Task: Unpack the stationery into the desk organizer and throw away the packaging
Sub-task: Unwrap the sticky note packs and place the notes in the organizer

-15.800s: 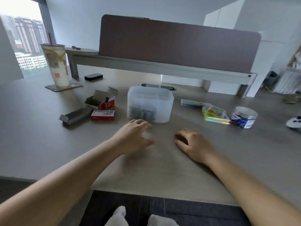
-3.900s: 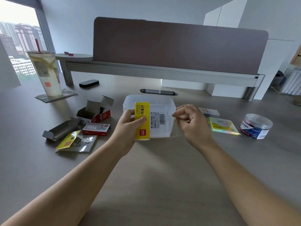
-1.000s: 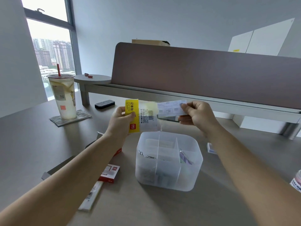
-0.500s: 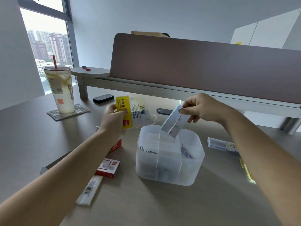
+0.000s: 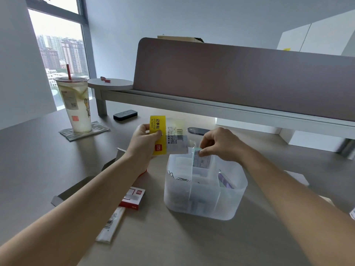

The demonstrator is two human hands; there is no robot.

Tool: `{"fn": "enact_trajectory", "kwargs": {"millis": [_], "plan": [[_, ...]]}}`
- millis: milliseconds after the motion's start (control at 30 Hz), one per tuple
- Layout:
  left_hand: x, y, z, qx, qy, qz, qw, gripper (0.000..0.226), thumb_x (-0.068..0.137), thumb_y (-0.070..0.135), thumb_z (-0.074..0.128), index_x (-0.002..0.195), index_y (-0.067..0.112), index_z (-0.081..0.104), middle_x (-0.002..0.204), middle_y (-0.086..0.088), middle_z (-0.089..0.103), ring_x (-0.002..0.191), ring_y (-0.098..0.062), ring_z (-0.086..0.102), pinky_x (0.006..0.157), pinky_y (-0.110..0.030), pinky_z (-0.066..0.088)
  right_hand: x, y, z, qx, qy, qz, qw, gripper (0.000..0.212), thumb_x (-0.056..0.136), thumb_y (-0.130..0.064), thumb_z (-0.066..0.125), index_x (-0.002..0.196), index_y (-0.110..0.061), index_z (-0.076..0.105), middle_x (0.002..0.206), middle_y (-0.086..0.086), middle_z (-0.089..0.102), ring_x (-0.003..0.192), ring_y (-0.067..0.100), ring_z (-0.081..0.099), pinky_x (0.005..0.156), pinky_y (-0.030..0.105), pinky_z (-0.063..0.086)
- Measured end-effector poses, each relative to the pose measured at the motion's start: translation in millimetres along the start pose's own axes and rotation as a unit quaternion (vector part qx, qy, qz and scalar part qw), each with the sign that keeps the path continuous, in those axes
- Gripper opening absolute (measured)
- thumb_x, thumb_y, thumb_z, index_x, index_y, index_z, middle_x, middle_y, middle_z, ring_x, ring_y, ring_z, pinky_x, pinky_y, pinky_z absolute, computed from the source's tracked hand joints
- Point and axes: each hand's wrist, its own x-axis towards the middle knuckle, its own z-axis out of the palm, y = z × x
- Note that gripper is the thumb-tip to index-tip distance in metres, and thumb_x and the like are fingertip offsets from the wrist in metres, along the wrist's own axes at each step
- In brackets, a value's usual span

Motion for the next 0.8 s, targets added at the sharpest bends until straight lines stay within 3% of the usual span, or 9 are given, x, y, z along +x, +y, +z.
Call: {"fn": "enact_trajectory", "kwargs": {"millis": [200, 300, 533, 633, 700, 800], "plan": [[2.4, -4.1, 0.9, -0.006, -0.001, -0.006, 1.0, 0.013, 0.092, 0.007, 0.042, 0.104, 0.011, 0.042, 0.086, 0.0, 0.055, 0.077, -0.014, 0.055, 0.067, -0.03, 0.049, 2.0, 7.9, 5.7, -0.031, 0.035, -0.015, 0.999, 0.02, 0.071, -0.019, 0.073, 0.078, -0.016, 0.055, 0.067, -0.01, 0.048, 0.061, 0.005, 0.045, 0.055, 0.015, 0.035], [2.7, -4.8, 2.3, -0.007, 0.011, -0.006, 1.0, 0.014, 0.092, 0.007, 0.042, 0.104, 0.012, 0.042, 0.09, -0.002, 0.056, 0.085, -0.019, 0.056, 0.069, -0.031, 0.049, 2.8, 12.3, 7.2, -0.024, 0.073, -0.015, 0.997, 0.021, 0.072, -0.02, 0.072, 0.079, -0.016, 0.053, 0.07, -0.01, 0.047, 0.065, 0.007, 0.044, 0.057, 0.016, 0.036], [-0.9, 2.2, 9.2, -0.02, 0.01, 0.011, 1.0, 0.017, 0.089, 0.002, 0.046, 0.083, 0.018, 0.044, 0.102, -0.008, 0.055, 0.085, -0.022, 0.057, 0.074, -0.037, 0.05, -5.0, 1.9, -3.5, 0.148, 0.185, -0.03, 0.971, 0.007, 0.08, -0.013, 0.064, 0.079, -0.019, 0.059, 0.086, -0.001, 0.056, 0.075, 0.008, 0.05, 0.067, 0.021, 0.04], [-5.9, 4.6, 14.6, -0.025, -0.002, 0.02, 0.999, 0.014, 0.089, 0.001, 0.046, 0.096, 0.012, 0.043, 0.105, -0.009, 0.054, 0.089, -0.023, 0.056, 0.072, -0.038, 0.05, -7.6, -8.8, -2.1, 0.187, 0.179, -0.047, 0.965, 0.01, 0.08, -0.015, 0.063, 0.078, -0.025, 0.062, 0.097, 0.0, 0.056, 0.086, 0.012, 0.053, 0.076, 0.022, 0.042], [-9.1, 5.5, 17.4, -0.028, -0.012, 0.027, 0.999, 0.017, 0.088, 0.0, 0.046, 0.102, 0.01, 0.041, 0.105, -0.009, 0.054, 0.083, -0.02, 0.056, 0.071, -0.038, 0.05, -8.3, -13.7, 0.3, 0.166, 0.168, -0.055, 0.97, 0.007, 0.081, -0.016, 0.063, 0.084, -0.022, 0.066, 0.103, -0.001, 0.052, 0.088, 0.007, 0.05, 0.079, 0.014, 0.041], [-12.2, 6.6, 18.2, -0.026, -0.018, 0.039, 0.999, 0.017, 0.088, 0.0, 0.046, 0.101, 0.01, 0.041, 0.1, -0.007, 0.055, 0.079, -0.017, 0.055, 0.07, -0.038, 0.049, -9.5, -18.1, 1.8, 0.134, 0.168, -0.059, 0.975, 0.016, 0.08, -0.016, 0.064, 0.095, -0.015, 0.069, 0.109, -0.002, 0.045, 0.093, 0.003, 0.044, 0.068, -0.007, 0.031]]}}
